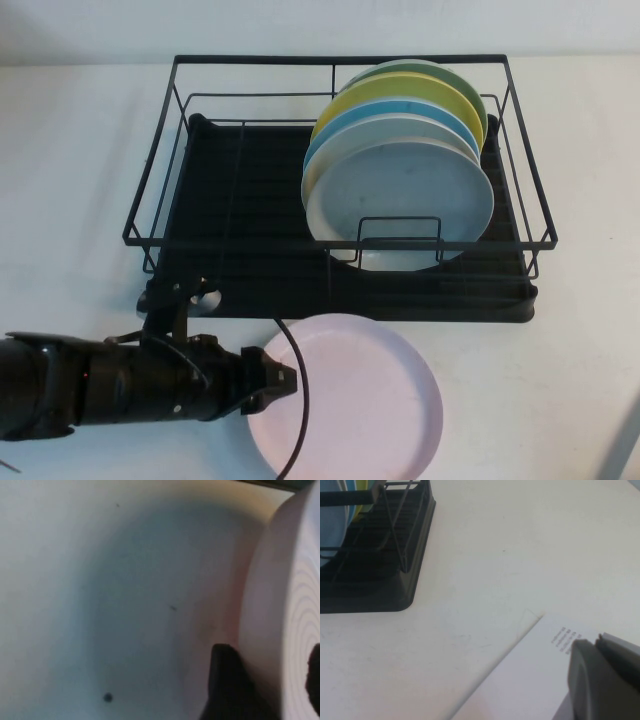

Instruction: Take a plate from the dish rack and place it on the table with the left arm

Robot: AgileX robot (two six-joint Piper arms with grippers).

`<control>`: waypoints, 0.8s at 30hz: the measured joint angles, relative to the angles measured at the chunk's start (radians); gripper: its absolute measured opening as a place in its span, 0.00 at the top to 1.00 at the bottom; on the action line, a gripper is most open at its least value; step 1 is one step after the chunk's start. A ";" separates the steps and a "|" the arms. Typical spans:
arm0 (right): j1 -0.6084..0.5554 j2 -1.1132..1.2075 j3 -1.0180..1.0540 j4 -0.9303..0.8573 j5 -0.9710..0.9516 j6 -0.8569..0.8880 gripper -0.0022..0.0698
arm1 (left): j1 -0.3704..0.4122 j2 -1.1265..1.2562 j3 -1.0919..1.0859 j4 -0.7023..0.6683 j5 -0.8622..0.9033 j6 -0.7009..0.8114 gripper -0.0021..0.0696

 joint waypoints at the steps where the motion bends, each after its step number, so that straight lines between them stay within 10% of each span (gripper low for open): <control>1: 0.000 0.000 0.000 0.000 0.000 0.000 1.00 | 0.002 0.001 -0.002 0.001 -0.014 0.016 0.51; 12: 0.000 0.000 0.000 0.000 0.000 0.000 1.00 | 0.078 -0.102 -0.013 0.082 -0.072 0.068 0.36; 20: 0.000 0.000 0.000 0.000 0.000 0.000 1.00 | 0.124 -0.488 -0.013 0.292 -0.121 0.058 0.86; 24: 0.000 0.000 0.000 0.000 0.000 0.000 1.00 | 0.124 -0.644 -0.013 0.463 -0.097 -0.078 0.95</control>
